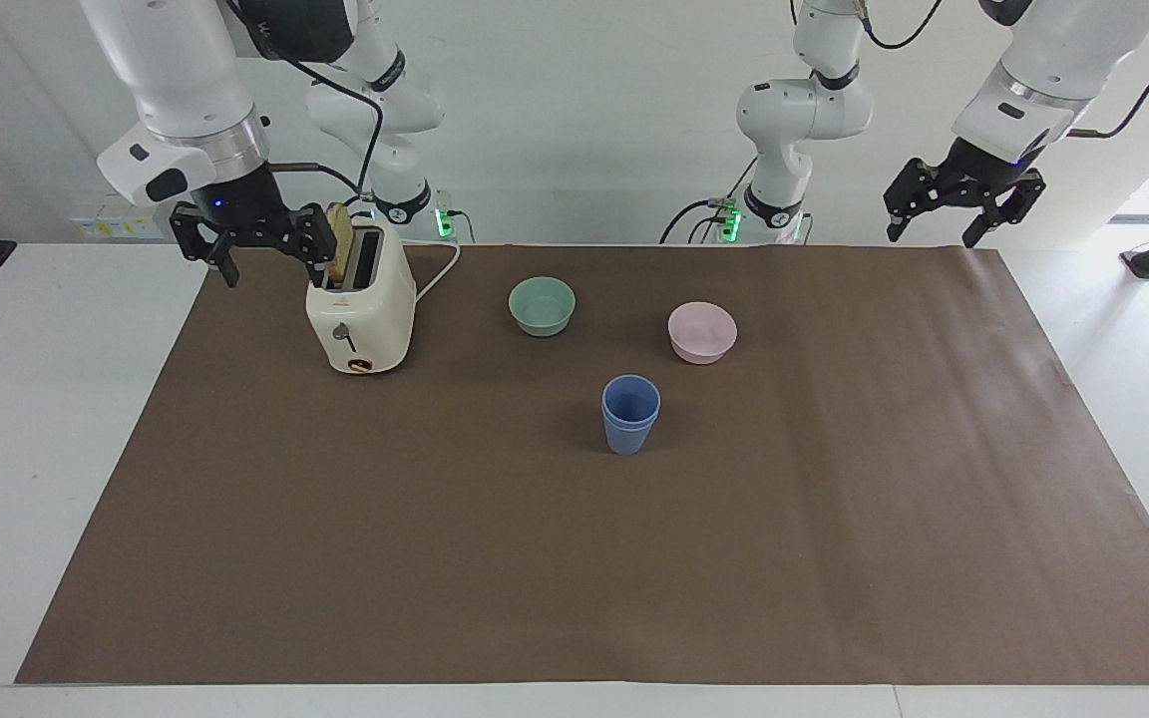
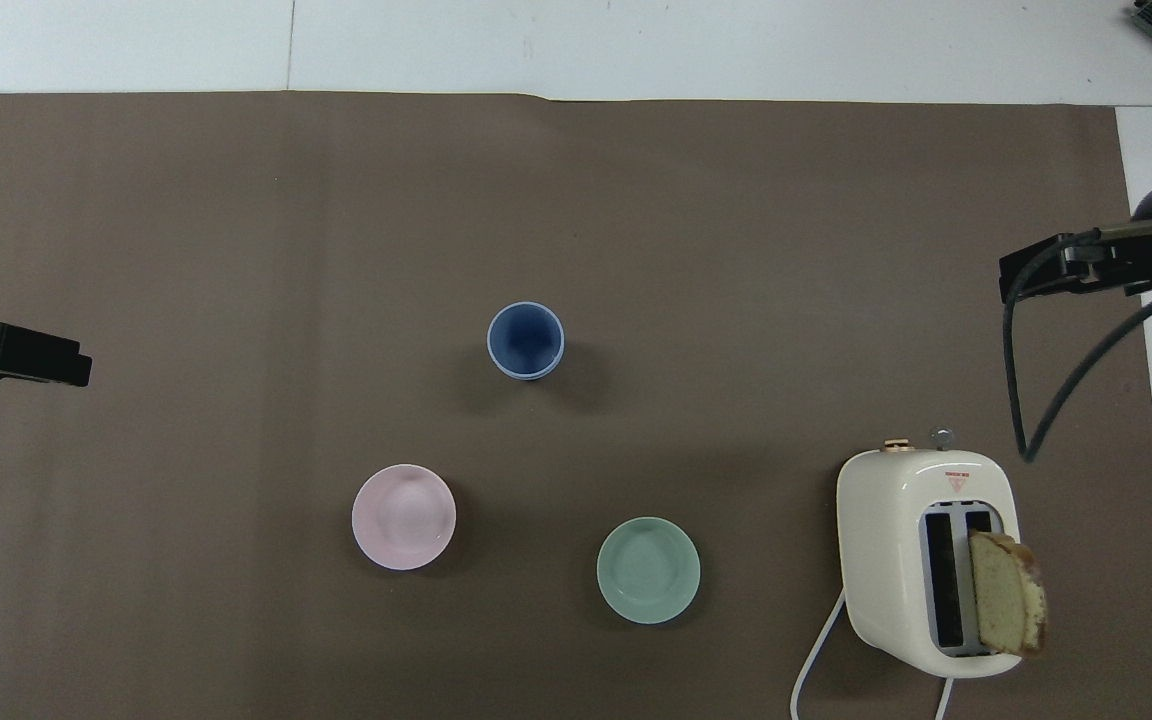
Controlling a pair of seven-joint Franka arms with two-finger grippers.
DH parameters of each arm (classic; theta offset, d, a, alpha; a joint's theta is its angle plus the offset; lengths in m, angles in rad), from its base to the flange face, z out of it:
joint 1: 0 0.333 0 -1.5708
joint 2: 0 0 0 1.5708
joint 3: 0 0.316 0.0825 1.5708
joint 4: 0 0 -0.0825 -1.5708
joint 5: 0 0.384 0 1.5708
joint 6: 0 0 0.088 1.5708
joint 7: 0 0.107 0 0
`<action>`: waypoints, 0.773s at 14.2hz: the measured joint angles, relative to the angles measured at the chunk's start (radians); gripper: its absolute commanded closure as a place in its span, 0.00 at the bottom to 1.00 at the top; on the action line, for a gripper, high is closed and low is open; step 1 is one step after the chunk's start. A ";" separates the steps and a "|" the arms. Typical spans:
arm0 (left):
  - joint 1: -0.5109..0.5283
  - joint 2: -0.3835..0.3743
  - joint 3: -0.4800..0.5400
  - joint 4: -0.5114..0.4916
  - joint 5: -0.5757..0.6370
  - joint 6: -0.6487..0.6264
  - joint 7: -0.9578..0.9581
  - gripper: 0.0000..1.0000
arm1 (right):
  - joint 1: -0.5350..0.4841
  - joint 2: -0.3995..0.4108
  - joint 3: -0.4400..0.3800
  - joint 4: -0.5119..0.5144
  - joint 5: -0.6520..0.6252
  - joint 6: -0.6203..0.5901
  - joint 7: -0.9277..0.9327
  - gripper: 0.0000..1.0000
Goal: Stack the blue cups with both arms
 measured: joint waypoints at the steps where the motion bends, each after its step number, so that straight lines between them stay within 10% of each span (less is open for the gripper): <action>1: 0.000 0.000 0.000 0.000 0.000 0.000 0.000 0.00 | 0.000 -0.002 0.000 -0.003 0.000 0.000 0.000 0.00; 11: 0.000 0.000 0.000 0.000 0.000 0.000 0.000 0.00 | 0.000 -0.002 0.003 -0.007 0.054 0.000 0.000 0.00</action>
